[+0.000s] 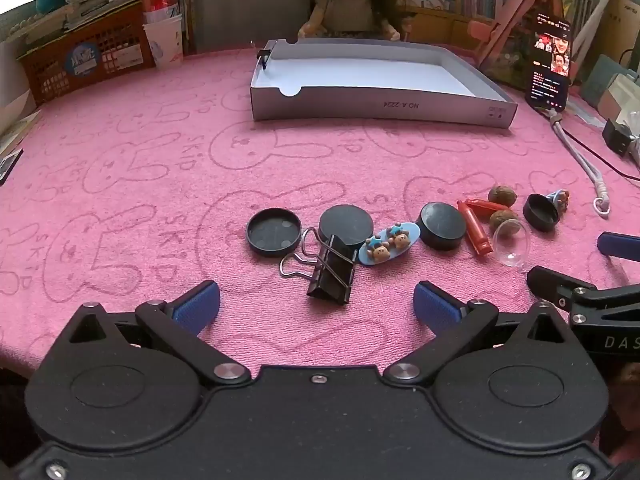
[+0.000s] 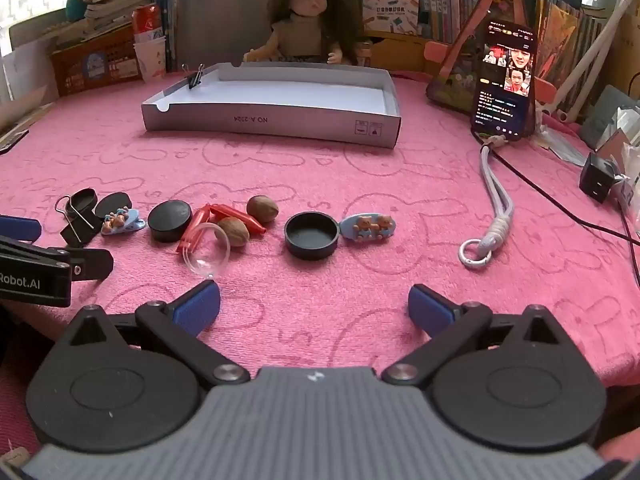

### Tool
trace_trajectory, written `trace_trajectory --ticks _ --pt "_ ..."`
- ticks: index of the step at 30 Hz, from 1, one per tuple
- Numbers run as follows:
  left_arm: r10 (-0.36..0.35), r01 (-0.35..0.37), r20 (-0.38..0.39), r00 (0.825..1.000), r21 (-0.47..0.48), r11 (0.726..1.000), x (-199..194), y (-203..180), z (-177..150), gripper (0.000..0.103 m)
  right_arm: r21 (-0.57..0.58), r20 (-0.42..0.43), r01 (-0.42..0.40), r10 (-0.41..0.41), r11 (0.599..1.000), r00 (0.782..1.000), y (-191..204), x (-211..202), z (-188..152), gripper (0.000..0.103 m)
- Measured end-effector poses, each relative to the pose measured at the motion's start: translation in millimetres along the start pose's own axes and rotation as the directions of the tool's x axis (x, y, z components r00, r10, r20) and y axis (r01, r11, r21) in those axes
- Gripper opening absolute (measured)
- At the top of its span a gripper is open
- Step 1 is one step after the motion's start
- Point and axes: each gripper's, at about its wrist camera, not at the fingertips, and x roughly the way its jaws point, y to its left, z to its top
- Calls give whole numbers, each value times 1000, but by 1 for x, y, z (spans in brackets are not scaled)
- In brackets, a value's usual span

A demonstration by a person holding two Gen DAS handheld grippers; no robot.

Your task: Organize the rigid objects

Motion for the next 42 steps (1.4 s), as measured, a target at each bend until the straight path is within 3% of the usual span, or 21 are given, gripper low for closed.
trace_trajectory --ticks 42 --pt "-5 5 -14 1000 3 1000 3 0 -3 103 17 -6 2 -2 1000 1000 0 0 0 103"
